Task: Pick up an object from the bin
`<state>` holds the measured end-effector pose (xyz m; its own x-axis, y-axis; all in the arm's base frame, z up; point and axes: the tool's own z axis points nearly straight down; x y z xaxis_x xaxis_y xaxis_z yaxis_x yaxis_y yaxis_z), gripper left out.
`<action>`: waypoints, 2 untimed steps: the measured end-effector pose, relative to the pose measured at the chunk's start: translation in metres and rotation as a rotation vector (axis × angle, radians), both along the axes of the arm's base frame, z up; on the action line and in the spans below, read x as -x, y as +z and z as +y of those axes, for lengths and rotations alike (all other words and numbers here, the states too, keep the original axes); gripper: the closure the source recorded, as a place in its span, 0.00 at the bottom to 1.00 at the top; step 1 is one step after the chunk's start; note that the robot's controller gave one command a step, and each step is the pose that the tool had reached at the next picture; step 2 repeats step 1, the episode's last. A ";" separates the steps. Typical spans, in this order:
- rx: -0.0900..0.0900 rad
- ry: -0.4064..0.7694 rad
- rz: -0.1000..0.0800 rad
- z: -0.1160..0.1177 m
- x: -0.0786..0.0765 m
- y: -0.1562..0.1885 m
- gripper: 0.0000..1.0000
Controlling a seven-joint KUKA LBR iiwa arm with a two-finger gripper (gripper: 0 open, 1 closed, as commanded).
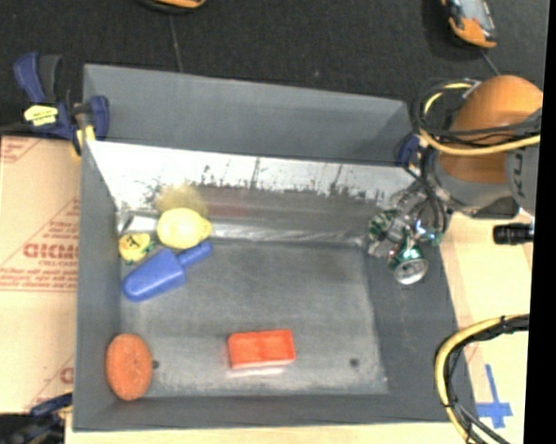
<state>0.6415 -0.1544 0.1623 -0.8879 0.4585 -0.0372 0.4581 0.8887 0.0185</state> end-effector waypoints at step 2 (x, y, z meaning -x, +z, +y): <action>0.001 0.001 -0.003 0.000 -0.001 0.014 1.00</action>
Offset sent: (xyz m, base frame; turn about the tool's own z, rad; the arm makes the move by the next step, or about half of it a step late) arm 0.0005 -0.0002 0.0151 -0.0010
